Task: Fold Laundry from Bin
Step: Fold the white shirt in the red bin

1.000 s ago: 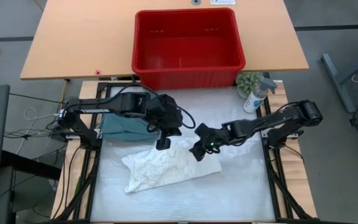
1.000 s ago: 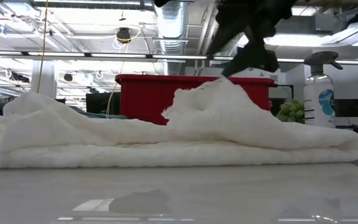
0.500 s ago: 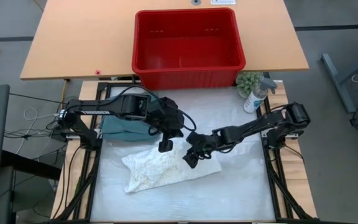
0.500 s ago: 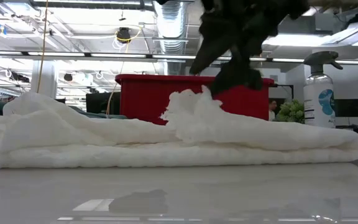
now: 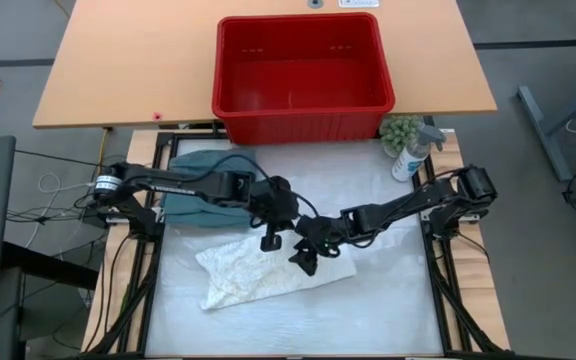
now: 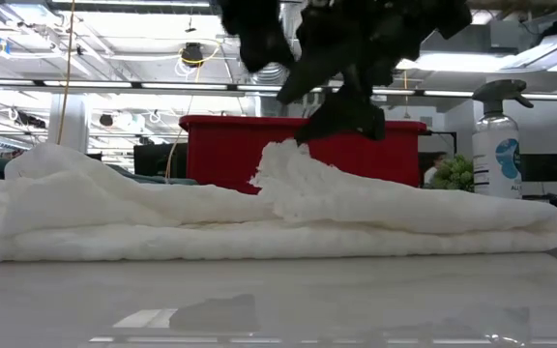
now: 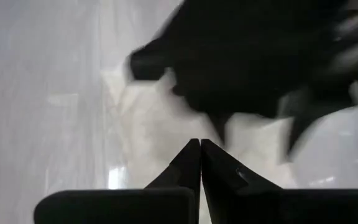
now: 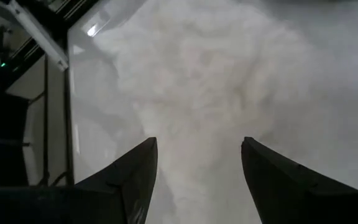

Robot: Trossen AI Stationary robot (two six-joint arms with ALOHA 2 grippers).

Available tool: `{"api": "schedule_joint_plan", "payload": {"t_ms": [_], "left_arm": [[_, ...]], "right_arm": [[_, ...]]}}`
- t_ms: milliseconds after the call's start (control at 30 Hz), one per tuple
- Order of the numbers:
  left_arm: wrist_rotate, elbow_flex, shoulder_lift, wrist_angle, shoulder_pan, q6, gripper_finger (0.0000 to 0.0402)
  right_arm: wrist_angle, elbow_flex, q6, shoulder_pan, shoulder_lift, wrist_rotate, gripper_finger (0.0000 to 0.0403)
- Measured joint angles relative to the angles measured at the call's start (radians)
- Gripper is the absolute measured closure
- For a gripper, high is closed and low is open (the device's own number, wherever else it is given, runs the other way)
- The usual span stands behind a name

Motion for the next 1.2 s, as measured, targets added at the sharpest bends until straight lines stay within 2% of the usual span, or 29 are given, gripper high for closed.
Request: {"api": "schedule_joint_plan", "payload": {"t_ms": [100,333,733,967,1200], "left_arm": [[0.004,-0.078,0.000,0.090,0.017,-0.010,0.0401],[0.082,-0.232,0.000,0.320,0.026,-0.014,0.0401],[0.104,-0.320,0.023,0.482,0.030,0.024,0.0401],[0.128,-0.411,0.023,0.500,0.028,0.006,0.0401],[0.086,-0.475,0.023,0.489,0.037,-0.011,0.0401]], "right_arm": [[-0.007,0.000,0.000,0.011,0.008,0.000,0.0148],[-0.007,0.000,-0.001,0.017,0.008,0.008,0.0148],[-0.008,0.000,-0.006,0.000,0.008,0.007,0.0148],[-0.006,0.000,-0.007,-0.009,0.008,0.003,0.0148],[-0.007,0.000,-0.006,-0.009,0.008,-0.002,0.0148]]}}
